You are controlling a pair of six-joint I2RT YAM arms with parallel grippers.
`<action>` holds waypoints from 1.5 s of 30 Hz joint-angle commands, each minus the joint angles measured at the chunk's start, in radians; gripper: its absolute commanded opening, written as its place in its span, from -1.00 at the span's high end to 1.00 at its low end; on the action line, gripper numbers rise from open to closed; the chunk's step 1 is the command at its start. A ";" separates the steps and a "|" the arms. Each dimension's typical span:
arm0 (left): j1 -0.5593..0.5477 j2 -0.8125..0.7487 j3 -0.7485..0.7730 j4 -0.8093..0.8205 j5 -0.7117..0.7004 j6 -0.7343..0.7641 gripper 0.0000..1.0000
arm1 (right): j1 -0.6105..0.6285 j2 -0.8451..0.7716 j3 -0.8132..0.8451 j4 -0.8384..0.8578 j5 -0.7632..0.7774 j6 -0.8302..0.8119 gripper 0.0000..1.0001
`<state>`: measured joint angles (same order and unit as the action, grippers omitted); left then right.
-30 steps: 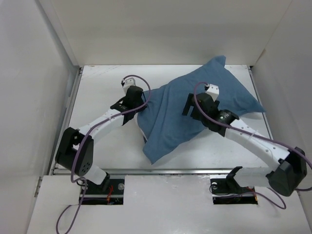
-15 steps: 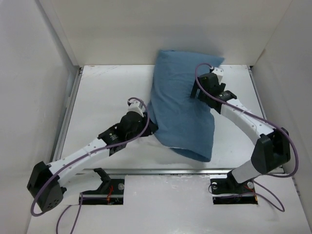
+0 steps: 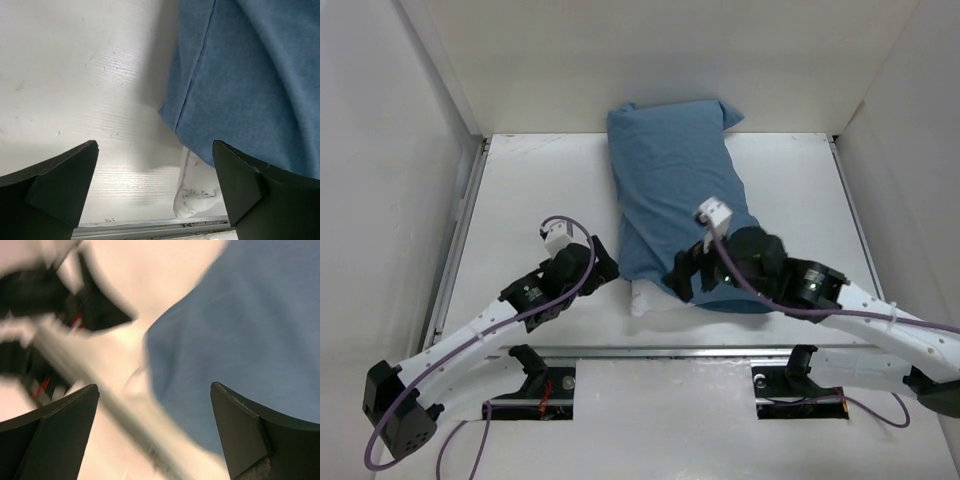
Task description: Put the pillow into the pillowcase
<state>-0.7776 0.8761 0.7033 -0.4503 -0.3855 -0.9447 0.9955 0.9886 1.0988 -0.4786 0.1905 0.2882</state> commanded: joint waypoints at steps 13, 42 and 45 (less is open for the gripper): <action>-0.002 -0.013 -0.306 0.493 0.180 0.124 -0.84 | 0.321 0.369 -0.122 0.089 0.347 0.267 -0.86; -0.104 -0.055 -0.260 0.514 0.128 0.147 1.00 | 0.321 0.691 -0.068 0.304 1.236 0.988 1.00; -0.114 -0.184 -0.269 0.429 0.178 0.091 1.00 | 0.301 0.723 0.016 0.289 1.377 1.107 1.00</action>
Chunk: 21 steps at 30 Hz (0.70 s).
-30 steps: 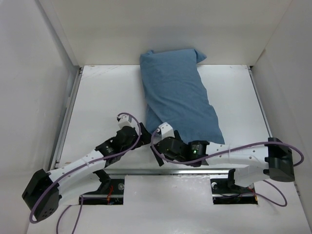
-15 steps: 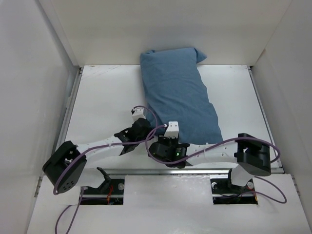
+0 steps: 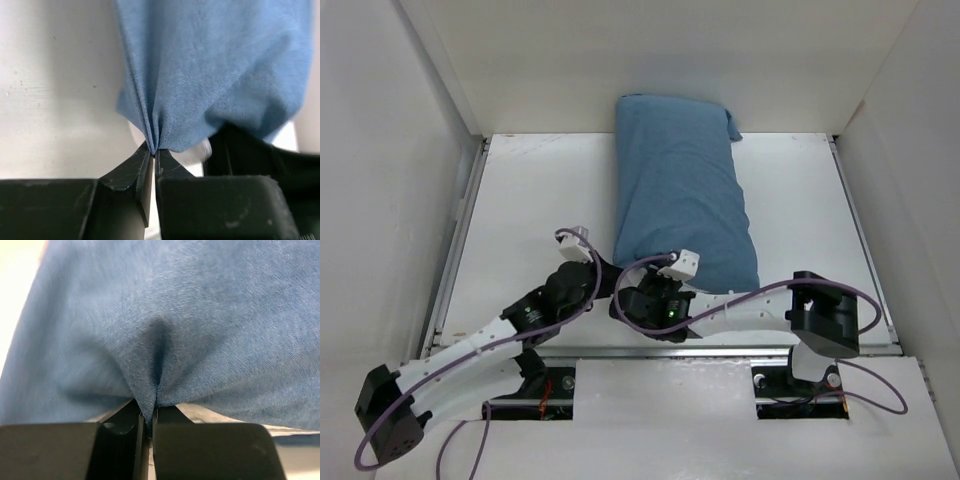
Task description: Put the pillow into the pillowcase
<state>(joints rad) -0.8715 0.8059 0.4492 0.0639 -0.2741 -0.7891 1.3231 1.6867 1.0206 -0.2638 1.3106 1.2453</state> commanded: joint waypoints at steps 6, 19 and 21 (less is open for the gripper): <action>-0.029 -0.270 0.045 -0.291 0.121 -0.102 1.00 | -0.106 0.293 0.538 -1.057 0.455 1.270 1.00; -0.029 -0.527 0.432 -0.685 0.026 -0.145 1.00 | -0.182 0.579 0.619 -1.120 0.455 1.503 0.81; -0.029 -0.536 0.459 -0.706 0.000 -0.147 1.00 | -0.170 0.556 0.595 -1.120 0.455 1.532 0.71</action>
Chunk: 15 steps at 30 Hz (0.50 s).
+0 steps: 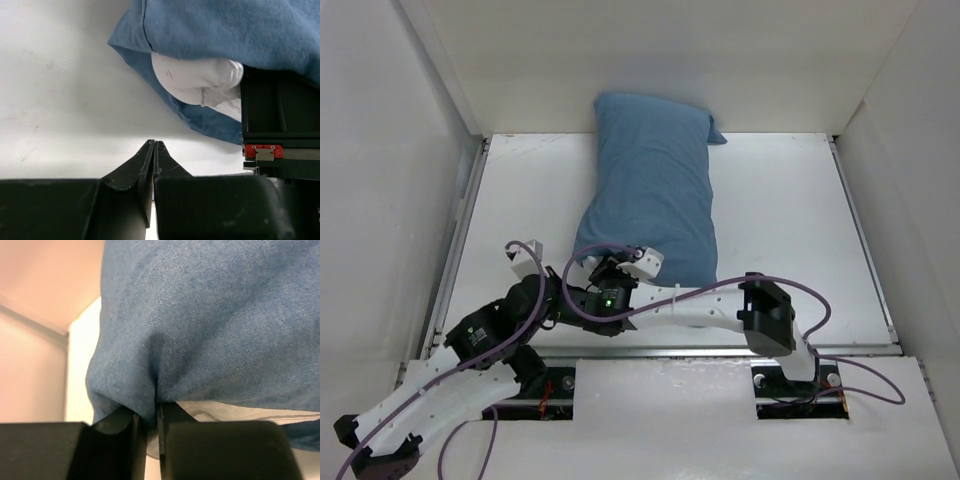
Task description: Put the pillow into the pillowcase
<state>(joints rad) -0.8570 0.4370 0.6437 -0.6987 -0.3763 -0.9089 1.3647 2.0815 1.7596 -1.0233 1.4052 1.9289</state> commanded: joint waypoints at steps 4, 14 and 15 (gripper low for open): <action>-0.043 -0.118 0.264 -0.059 -0.019 -0.109 1.00 | -0.199 0.137 -0.187 -0.360 0.360 0.864 -0.04; -0.043 0.015 0.378 -0.172 -0.268 -0.215 -0.74 | -0.049 0.075 -0.282 -0.360 0.360 0.670 -1.00; -0.043 0.028 0.425 -0.197 -0.323 -0.235 -0.79 | -0.033 0.075 -0.282 -0.360 0.360 0.627 -1.00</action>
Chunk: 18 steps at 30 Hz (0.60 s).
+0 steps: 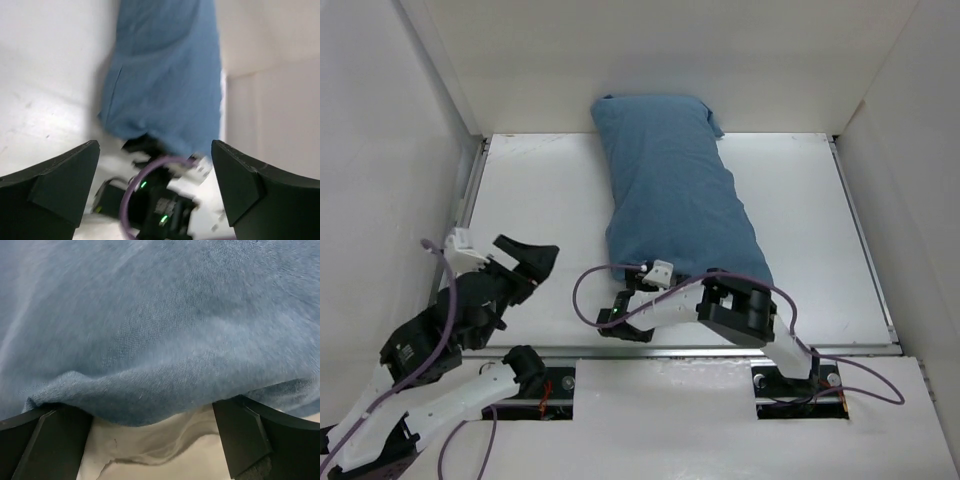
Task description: Put the pillow into the pillowcase
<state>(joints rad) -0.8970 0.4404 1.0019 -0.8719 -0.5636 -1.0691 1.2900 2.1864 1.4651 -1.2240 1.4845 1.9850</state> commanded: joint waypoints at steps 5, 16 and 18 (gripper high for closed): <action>-0.003 0.080 0.205 -0.090 -0.243 -0.098 -0.99 | 0.138 -0.079 -0.011 -0.160 0.281 0.561 -1.00; -0.003 0.192 0.279 -0.009 -0.303 0.006 -0.99 | 0.293 -0.129 0.026 -0.160 0.281 0.474 -1.00; -0.003 0.192 0.268 0.016 -0.303 0.006 -0.99 | 0.293 -0.129 0.026 -0.160 0.281 0.431 -1.00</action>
<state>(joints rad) -0.8967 0.6315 1.2739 -0.9173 -0.8341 -1.1049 1.5890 2.1002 1.4639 -1.3136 1.4853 1.9877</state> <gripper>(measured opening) 0.993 0.998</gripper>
